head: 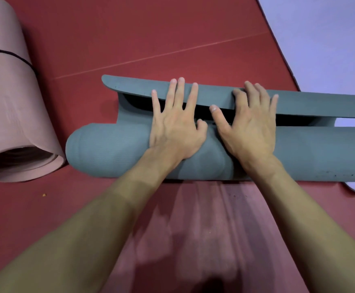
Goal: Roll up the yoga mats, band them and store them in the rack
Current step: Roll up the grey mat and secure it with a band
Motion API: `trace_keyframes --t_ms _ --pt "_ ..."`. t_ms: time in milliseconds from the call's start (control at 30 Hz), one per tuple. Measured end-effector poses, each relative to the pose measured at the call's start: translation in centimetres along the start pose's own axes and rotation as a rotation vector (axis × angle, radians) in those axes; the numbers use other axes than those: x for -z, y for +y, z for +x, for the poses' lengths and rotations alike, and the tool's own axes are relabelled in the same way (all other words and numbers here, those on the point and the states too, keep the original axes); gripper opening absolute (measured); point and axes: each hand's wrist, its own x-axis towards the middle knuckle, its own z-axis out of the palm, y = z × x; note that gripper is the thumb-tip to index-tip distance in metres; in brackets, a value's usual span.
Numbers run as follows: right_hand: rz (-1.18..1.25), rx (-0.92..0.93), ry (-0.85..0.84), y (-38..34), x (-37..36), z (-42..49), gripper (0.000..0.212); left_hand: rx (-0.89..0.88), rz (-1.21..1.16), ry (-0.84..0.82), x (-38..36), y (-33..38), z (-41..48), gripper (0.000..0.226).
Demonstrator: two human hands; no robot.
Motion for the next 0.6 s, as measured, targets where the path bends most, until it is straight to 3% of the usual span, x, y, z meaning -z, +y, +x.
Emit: trace_keyframes --t_ms 167,400,600 --pt "-0.010 0.040 0.002 0.2 -0.4 -1.8 0.074 0.015 -0.007 -0.099 0.3 0.1 1.2 0.075" --pt "0.026 0.141 0.010 0.2 -0.1 -0.9 0.082 -0.020 -0.051 0.084 0.7 -0.2 1.8 0.070" --pt "0.078 0.159 0.150 0.3 -1.0 -0.7 0.059 -0.100 -0.084 0.282 0.2 -0.5 1.7 0.048"
